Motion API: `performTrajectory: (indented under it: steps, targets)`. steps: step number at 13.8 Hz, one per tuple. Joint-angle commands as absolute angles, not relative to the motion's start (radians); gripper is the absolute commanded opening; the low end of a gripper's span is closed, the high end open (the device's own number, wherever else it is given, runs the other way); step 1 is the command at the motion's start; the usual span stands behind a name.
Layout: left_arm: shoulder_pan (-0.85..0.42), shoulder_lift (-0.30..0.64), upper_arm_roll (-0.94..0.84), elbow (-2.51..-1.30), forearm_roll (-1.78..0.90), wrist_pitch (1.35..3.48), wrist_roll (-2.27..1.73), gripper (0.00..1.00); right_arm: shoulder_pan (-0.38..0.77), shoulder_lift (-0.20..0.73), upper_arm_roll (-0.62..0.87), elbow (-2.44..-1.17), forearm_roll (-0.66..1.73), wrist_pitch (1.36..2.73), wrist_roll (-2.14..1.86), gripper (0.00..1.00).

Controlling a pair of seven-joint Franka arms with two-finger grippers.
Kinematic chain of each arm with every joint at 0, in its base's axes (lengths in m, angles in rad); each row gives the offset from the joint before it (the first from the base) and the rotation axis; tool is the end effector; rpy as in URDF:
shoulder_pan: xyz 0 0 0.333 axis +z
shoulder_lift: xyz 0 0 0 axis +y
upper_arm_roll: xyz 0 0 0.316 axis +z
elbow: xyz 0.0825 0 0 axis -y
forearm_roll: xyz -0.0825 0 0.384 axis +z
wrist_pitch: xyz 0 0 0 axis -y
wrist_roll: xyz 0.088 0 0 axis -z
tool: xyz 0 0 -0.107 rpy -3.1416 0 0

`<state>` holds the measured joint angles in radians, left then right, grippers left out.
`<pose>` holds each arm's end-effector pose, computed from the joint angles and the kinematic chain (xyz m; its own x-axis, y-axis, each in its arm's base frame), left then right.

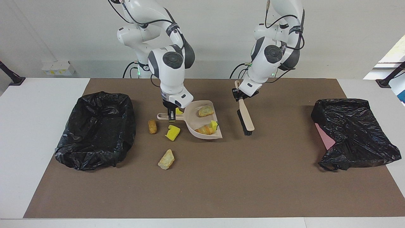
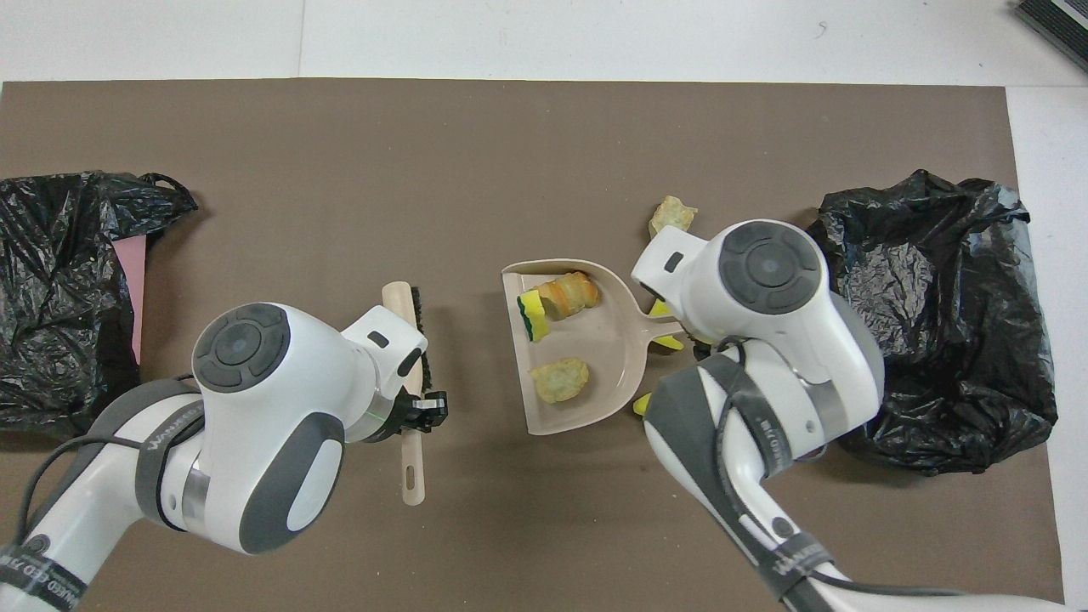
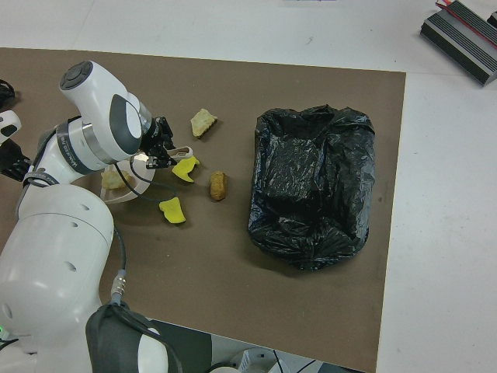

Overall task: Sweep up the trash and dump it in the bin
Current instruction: 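Carry the loaded dustpan with the right gripper toward the nearer trash bag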

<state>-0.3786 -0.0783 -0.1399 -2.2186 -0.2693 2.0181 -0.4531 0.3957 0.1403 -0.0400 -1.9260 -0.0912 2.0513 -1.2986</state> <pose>0.4271 -0.2622 0.4012 0.9754 0.0516 -0.2144 0.0814 -0.9878 0.1330 0.5540 0.2013 0.4163 -0.1255 0.9883 -0.0871 0.9919 0.1266 0.0069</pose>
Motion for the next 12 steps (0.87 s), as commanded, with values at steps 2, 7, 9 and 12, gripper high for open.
performTrajectory:
  steps: [2,7,9,12]
  targets:
    - [-0.501,-0.13,-0.133,-2.301,-0.25,2.046,-0.546,0.0,0.264,0.083,-0.029,-1.918,0.02,2.02,-1.463,0.0]
    - [-0.665,-0.178,-0.137,-2.427,-0.236,2.144,-0.656,0.0,0.069,0.06,-0.034,-1.856,0.132,1.962,-1.686,0.0]
    - [-0.736,-0.175,-0.137,-2.465,-0.218,2.158,-0.698,0.0,-0.016,0.048,-0.038,-1.838,0.14,1.942,-1.774,0.0]
    - [-0.759,-0.178,-0.137,-2.497,-0.209,2.201,-0.761,0.0,-0.173,0.038,-0.044,-1.835,0.173,1.921,-1.998,0.0]
